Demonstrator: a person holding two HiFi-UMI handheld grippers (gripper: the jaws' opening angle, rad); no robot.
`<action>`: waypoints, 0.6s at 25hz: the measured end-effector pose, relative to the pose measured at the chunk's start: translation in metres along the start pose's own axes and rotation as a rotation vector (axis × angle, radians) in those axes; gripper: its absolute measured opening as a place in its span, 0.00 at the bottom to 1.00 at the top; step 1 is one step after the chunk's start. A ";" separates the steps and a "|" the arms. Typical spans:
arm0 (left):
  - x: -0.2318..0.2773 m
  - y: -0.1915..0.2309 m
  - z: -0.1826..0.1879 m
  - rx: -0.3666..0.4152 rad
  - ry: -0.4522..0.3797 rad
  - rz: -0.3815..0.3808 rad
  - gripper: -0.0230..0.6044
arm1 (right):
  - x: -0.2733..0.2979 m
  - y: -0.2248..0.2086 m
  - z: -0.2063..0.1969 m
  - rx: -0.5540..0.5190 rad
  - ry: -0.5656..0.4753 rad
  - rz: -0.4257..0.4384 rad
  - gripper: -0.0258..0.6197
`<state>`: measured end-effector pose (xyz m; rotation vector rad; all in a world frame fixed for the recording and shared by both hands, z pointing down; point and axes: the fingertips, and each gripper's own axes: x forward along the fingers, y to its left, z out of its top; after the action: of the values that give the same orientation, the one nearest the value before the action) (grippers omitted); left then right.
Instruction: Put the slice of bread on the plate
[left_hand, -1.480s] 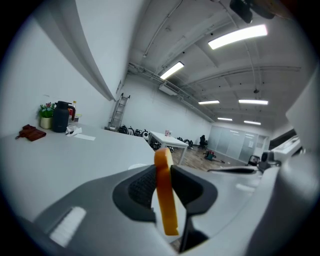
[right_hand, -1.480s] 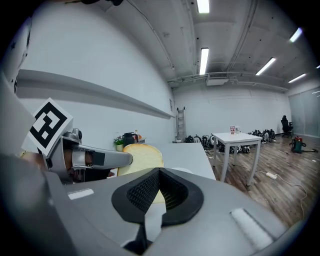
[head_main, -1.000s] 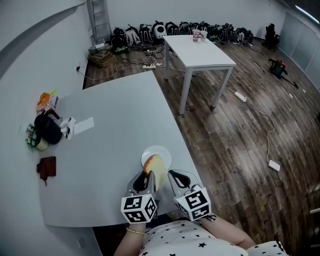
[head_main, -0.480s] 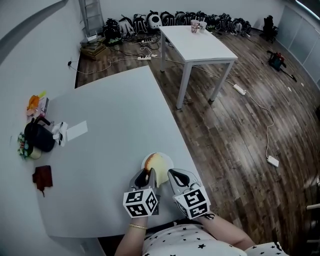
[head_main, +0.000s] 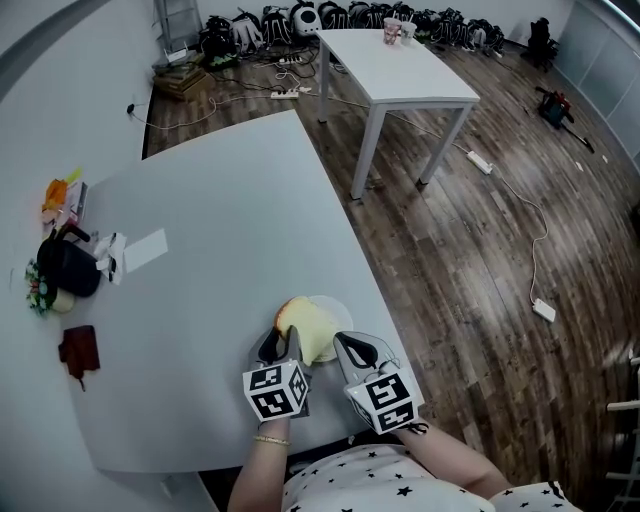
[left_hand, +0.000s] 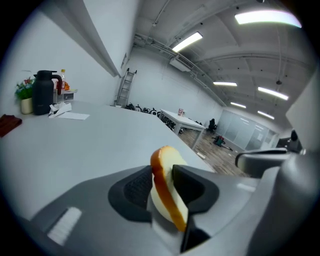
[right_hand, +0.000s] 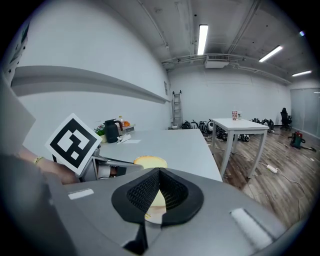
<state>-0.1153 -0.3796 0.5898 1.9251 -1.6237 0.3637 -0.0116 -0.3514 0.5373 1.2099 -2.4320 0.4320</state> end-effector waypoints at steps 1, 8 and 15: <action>0.002 0.004 -0.002 0.003 0.005 0.012 0.23 | 0.001 0.001 0.000 0.001 0.001 0.000 0.04; 0.018 0.026 -0.018 0.133 0.060 0.136 0.26 | 0.005 0.004 0.000 0.002 0.003 0.009 0.04; -0.004 0.012 -0.012 0.117 0.026 0.120 0.22 | 0.003 0.005 -0.002 0.000 -0.008 0.005 0.04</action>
<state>-0.1258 -0.3702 0.6002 1.9034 -1.7397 0.5407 -0.0171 -0.3501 0.5397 1.2075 -2.4427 0.4293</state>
